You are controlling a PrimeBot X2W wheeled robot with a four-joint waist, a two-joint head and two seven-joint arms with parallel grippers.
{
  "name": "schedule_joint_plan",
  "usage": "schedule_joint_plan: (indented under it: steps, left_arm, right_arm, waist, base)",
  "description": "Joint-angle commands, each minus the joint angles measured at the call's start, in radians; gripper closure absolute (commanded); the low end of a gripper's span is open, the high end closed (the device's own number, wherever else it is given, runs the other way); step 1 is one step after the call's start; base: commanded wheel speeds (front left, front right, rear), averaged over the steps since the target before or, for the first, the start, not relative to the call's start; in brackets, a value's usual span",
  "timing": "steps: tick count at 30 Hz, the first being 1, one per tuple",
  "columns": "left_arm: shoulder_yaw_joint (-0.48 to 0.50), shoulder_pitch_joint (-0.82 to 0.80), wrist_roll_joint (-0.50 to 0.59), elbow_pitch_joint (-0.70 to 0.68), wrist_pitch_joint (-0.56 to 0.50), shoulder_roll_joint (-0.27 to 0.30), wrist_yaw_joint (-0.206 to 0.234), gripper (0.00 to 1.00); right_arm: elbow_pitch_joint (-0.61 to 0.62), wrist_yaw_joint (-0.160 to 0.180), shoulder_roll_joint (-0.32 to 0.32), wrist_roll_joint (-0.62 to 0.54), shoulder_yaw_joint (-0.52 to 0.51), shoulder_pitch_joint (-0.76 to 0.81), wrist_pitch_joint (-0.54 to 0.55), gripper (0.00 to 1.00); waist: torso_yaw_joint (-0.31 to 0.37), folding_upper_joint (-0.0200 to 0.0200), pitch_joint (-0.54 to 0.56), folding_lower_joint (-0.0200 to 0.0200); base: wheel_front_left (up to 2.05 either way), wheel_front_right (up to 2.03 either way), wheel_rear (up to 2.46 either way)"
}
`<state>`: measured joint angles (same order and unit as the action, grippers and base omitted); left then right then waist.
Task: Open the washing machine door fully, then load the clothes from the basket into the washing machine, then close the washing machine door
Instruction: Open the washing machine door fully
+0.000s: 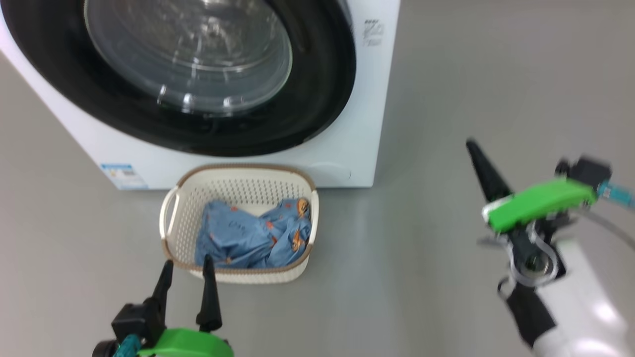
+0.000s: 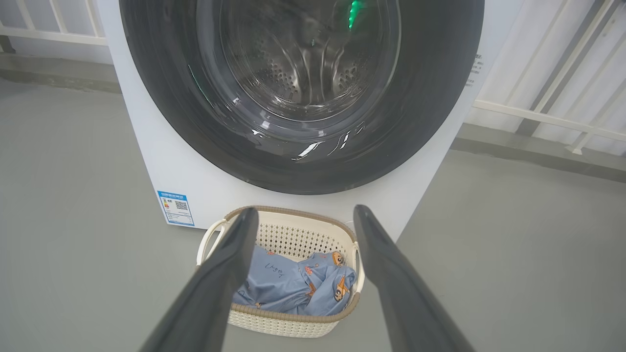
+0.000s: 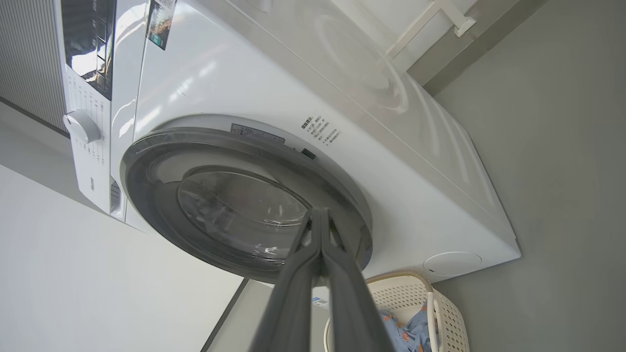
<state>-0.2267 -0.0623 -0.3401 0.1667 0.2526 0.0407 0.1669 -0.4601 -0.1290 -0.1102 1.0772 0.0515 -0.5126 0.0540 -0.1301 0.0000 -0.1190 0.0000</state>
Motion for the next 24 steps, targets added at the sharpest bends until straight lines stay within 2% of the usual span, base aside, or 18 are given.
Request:
schedule_joint_plan:
  steps: [1, 14, 24]
  left_arm:
    - [0.019, -0.052, -0.01, -0.033, 0.009, 0.009, 0.008, 0.0]
    - [-0.063, -0.163, -0.054, -0.06, 0.009, 0.009, 0.037, 0.0]
    - [-0.117, -0.234, -0.085, -0.079, 0.009, 0.009, 0.057, 0.0]
  right_arm:
    - [0.019, -0.002, -0.009, 0.012, 0.012, -0.065, 0.016, 1.0]
    - [-0.092, -0.002, -0.072, 0.006, -0.016, -0.38, 0.166, 1.0]
    - [-0.149, -0.002, -0.058, 0.071, -0.029, -0.624, 0.264, 1.0]
  waist:
    - [-0.04, 0.0, -0.065, 0.0]
    - [-0.11, 0.0, -0.233, 0.0]
    - [-0.148, 0.0, -0.335, 0.0]
  base:
    - [0.0, 0.0, 0.0]
    - [0.0, 0.0, 0.0]
    - [0.0, 0.0, 0.0]
